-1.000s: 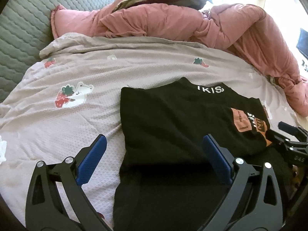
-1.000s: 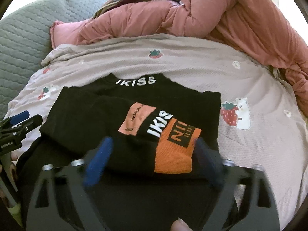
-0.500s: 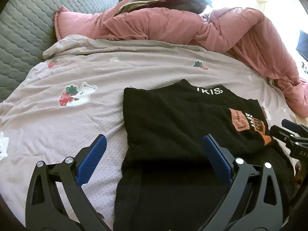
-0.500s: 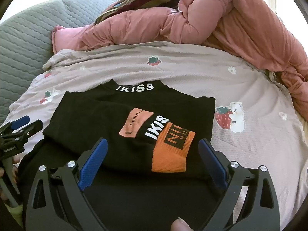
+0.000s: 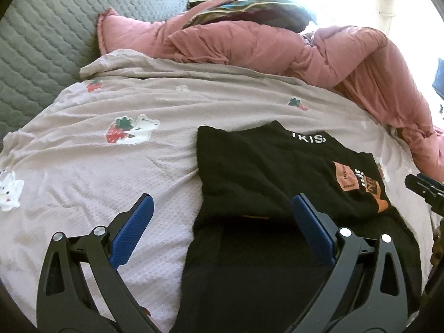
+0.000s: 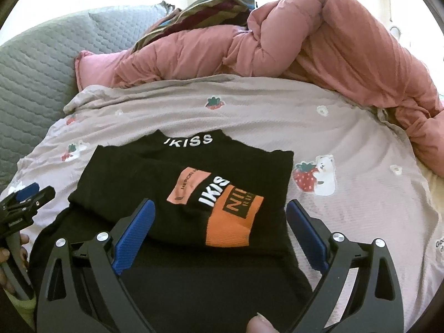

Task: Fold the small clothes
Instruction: 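Move both open tools back along the shirt toward its hem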

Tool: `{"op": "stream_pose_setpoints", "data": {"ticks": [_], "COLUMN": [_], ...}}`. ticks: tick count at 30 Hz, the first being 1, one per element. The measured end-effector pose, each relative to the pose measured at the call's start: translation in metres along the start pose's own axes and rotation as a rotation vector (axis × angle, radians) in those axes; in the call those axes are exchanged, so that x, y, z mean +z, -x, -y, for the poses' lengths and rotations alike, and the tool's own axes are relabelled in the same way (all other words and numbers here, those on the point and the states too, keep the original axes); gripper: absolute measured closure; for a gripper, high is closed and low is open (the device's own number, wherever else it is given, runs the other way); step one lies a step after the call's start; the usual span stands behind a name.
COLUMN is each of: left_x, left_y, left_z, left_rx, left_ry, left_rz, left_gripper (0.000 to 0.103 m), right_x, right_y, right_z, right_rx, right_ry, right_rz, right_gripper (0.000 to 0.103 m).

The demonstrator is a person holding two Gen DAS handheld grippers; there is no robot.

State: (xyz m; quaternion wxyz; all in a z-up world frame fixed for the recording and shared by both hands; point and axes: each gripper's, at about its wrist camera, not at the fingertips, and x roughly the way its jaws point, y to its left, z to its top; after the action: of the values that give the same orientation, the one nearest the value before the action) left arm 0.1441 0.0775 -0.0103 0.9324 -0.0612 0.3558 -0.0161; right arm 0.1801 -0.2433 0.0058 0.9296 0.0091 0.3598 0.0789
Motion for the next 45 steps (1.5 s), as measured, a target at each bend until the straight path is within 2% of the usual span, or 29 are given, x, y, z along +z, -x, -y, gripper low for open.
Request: {"op": "stream_pose_setpoints", "data": {"ticks": [24, 45], "left_x": [-0.020, -0.054], "left_y": [0.045, 0.070], "left_z": [0.004, -0.012], "left_rx": [0.015, 0.046], "left_ry": [-0.029, -0.047], "left_rz": [-0.004, -0.088], "left_gripper": [0.010, 0.010], "right_x": [-0.009, -0.038], "right_y": [0.052, 0.083], "right_z": [0.033, 0.032], "right_rx": [-0.040, -0.018], "right_ry": [-0.020, 0.009], "right_rz": [0.046, 0.030], "right_gripper": [0.008, 0.008]}}
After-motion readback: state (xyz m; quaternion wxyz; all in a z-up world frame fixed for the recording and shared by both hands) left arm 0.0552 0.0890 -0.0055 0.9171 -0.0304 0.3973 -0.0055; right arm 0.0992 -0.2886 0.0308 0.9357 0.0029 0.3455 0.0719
